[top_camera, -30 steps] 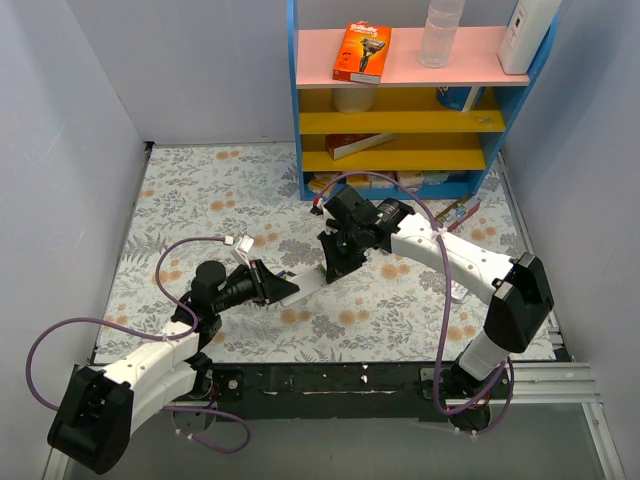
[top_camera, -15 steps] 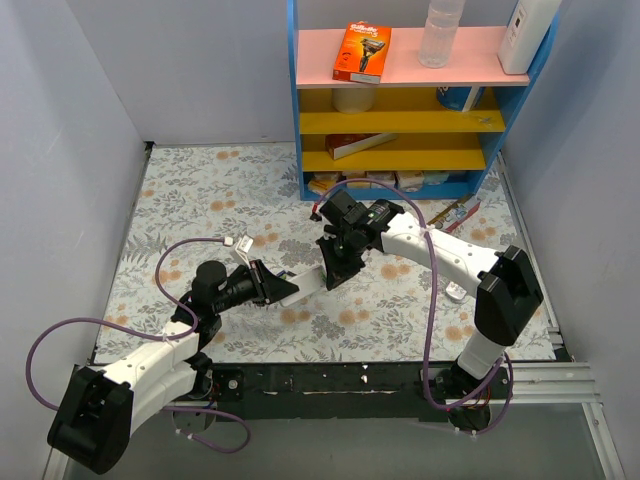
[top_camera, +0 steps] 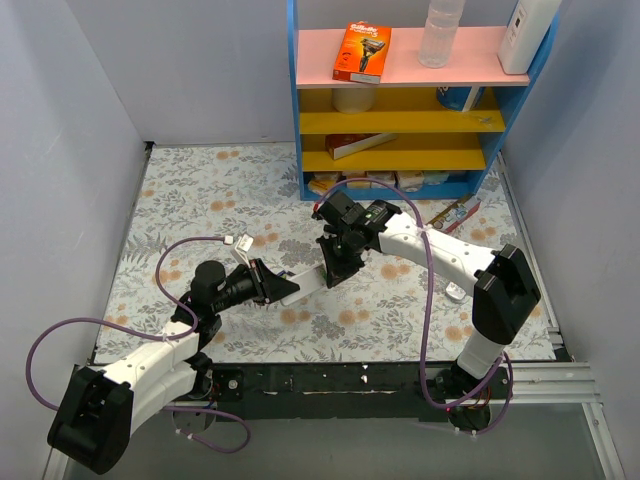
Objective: Load the batteries into the remote control
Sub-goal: Load the battery into the remote control.
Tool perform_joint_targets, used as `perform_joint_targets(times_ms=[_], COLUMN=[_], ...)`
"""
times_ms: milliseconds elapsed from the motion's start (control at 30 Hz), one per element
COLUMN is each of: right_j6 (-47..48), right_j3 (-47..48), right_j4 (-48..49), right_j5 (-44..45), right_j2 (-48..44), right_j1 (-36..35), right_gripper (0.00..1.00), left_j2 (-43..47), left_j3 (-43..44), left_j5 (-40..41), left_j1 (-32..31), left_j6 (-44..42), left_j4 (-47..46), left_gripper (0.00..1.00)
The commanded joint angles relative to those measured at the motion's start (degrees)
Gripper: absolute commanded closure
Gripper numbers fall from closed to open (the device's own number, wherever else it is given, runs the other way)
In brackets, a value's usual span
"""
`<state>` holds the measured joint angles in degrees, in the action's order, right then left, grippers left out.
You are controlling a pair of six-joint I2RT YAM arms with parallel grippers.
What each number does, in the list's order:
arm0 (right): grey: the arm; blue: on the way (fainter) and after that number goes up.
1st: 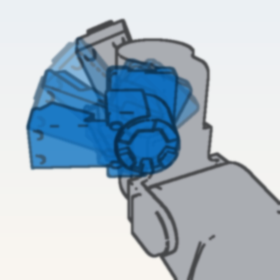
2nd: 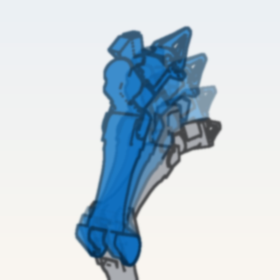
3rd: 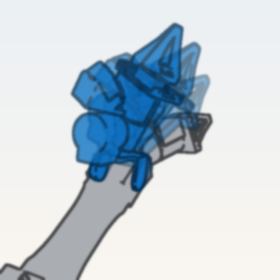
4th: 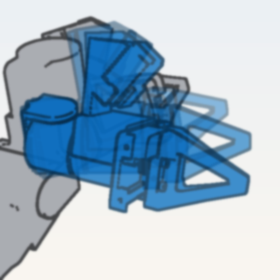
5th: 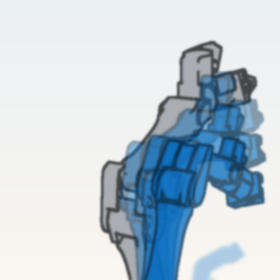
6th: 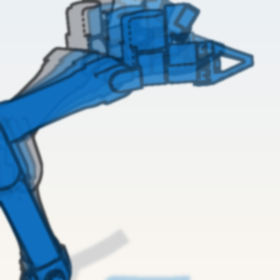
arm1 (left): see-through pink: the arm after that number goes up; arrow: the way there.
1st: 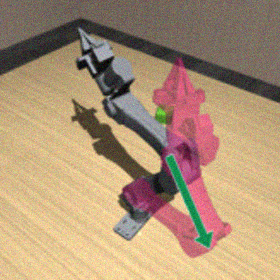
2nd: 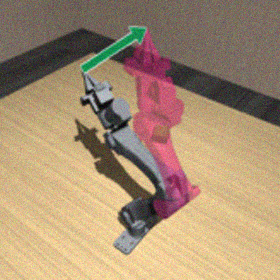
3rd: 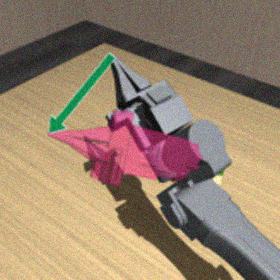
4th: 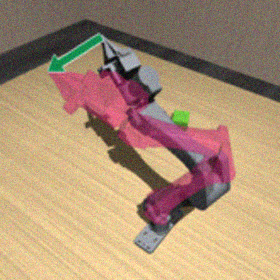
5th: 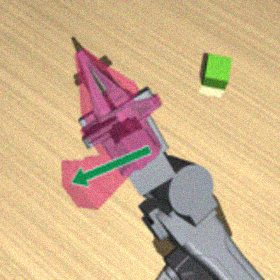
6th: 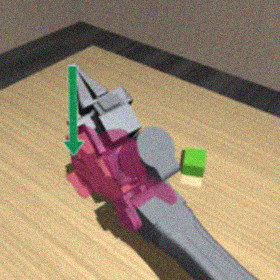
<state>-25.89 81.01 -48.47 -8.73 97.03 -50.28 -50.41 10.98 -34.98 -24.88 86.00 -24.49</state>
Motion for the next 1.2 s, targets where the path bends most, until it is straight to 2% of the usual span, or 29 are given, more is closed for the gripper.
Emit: perform_joint_targets(times_ms=[0, 267, 567, 967, 1167], right_j6=[-1.6, -2.4, 0.8, 3.0, -0.1], right_j3=[1.8, -1.1, -4.2, -3.5, -4.2], right_j4=[2.8, 8.2, 15.1, 15.6, 13.7], right_j5=[3.3, 4.2, 6.0, 3.9, 8.2], right_j2=[-0.2, -2.1, -4.5, -4.1, -4.0], right_j1=[-0.3, -0.3, -0.3, -0.3, -0.2], right_gripper=[0.99, 0.99, 0.99, 0.99, 0.99], left_j2=[0.8, 0.3, -1.0, -1.5, -1.4], left_j3=[1.6, 2.1, 3.5, 5.2, 5.1], left_j5=[-1.8, -3.2, -3.6, -0.7, -0.9], left_j1=[-0.3, -0.3, -0.3, -0.3, -0.3], left_j6=[0.1, 0.3, 0.1, -0.6, -0.7], left_j4=[-2.1, -2.6, -0.9, 3.6, 3.7], left_gripper=[1.00, 1.00, 1.00, 1.00, 1.00])
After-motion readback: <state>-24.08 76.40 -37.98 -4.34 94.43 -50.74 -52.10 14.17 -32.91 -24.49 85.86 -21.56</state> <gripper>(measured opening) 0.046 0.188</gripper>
